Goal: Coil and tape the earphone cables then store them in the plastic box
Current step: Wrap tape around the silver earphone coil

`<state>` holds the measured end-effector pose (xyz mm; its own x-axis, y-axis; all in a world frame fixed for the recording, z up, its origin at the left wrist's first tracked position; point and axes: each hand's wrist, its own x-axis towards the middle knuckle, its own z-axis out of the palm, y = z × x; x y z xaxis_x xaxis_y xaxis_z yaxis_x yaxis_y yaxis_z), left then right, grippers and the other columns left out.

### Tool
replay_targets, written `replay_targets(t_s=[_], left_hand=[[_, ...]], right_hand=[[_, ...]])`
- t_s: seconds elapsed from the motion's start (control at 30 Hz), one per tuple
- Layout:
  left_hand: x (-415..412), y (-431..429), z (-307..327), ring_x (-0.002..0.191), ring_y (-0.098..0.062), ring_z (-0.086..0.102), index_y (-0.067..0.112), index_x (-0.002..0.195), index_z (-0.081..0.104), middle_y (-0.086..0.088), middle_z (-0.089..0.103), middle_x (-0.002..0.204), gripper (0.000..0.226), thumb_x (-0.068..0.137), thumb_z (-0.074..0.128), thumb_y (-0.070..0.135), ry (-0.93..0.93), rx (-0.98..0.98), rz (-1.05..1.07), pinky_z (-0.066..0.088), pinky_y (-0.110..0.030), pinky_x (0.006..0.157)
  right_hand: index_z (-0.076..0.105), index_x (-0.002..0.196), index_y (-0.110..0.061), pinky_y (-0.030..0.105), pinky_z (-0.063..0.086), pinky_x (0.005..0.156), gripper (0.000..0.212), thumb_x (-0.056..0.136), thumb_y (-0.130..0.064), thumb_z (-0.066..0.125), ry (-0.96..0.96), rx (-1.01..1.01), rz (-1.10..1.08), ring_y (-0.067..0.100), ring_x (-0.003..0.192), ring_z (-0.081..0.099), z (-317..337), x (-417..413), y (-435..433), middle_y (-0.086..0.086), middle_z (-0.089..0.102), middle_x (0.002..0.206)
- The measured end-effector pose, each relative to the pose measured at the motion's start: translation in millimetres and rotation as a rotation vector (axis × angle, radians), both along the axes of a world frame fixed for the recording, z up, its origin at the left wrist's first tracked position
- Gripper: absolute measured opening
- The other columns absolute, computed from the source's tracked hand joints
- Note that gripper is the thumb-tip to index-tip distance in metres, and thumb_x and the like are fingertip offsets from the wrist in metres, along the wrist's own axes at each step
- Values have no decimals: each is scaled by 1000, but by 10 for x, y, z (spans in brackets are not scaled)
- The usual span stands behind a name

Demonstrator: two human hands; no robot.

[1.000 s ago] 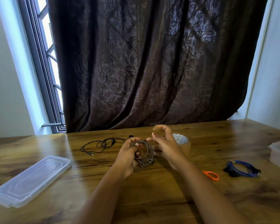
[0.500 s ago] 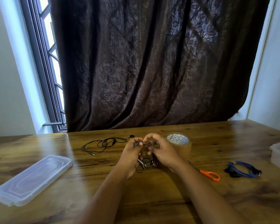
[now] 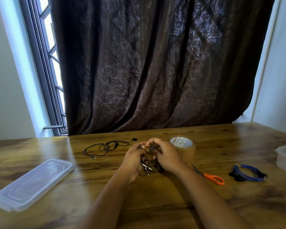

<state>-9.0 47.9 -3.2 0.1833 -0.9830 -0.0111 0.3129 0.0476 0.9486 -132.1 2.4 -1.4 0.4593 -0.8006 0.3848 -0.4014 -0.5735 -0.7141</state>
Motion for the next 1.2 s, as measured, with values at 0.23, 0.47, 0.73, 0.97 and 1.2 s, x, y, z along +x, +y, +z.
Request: replay_targets(t_s=[0.23,0.47,0.73,0.97,1.2], left_hand=[[-1,10,-6,72,-20,66,4,120,54,-17,67,98,26,100,43,16,0,-34,-72,55,-29,58],[17,-45,-116,94,-20,67,17,111,60,-6,69,105,19,99,46,22,-417,-123,81,55,-31,78],[-11,-36,-114,57,3,55,7,97,58,0,61,79,21,100,43,20,-512,-199,94,42,-14,52],[-71,-43,-114,76,-17,68,9,103,56,-8,66,91,12,98,47,15,-511,-233,45,56,-29,69],[-40,-36,-124,70,-15,62,4,103,54,-14,64,89,15,100,41,12,-491,-224,80,49,-23,59]], right_hand=[[56,107,-31,6,40,59,47,83,9,52,44,-54,-5,2,88,54,5,-21,3,-9,57,102],[56,105,-33,12,43,59,36,90,0,54,58,-71,-11,2,78,59,-21,-6,-4,-13,56,92],[58,90,-29,45,56,60,14,98,-26,48,-116,-76,-15,21,63,65,-49,23,-26,-5,64,72],[53,83,-32,39,52,55,23,101,-29,39,-184,-57,-94,14,51,60,-10,-1,-28,-3,62,65],[60,90,-34,35,50,56,5,89,-33,65,-180,-2,84,13,54,60,-15,-57,-59,-3,65,68]])
